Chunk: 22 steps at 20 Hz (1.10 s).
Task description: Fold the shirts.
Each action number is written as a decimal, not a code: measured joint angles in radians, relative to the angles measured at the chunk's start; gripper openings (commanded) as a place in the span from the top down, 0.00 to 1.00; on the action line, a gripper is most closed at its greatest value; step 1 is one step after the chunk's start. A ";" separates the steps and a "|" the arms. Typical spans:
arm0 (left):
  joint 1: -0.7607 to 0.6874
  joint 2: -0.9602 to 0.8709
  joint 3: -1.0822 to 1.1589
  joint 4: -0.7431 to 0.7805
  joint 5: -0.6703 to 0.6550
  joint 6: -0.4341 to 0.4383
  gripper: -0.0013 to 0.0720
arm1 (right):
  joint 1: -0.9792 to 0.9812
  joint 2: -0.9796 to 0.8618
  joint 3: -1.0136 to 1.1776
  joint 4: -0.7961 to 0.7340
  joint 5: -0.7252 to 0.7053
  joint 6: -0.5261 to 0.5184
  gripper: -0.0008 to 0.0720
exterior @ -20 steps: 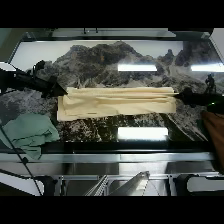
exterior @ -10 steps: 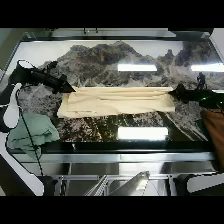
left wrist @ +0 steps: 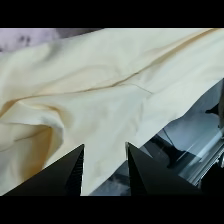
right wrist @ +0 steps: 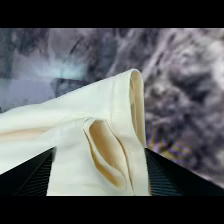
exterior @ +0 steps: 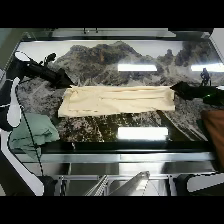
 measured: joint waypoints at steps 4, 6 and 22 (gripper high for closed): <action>0.010 0.055 -0.008 -0.027 -0.012 -0.003 0.60 | -0.028 -0.013 0.048 -0.074 0.026 0.082 0.03; 0.015 0.079 -0.010 -0.034 -0.013 -0.007 0.60 | -0.030 -0.037 0.061 -0.089 0.058 0.107 0.03; -0.136 0.104 -0.013 -0.044 0.059 -0.025 0.96 | 0.066 -0.135 0.257 -0.084 0.292 0.164 0.97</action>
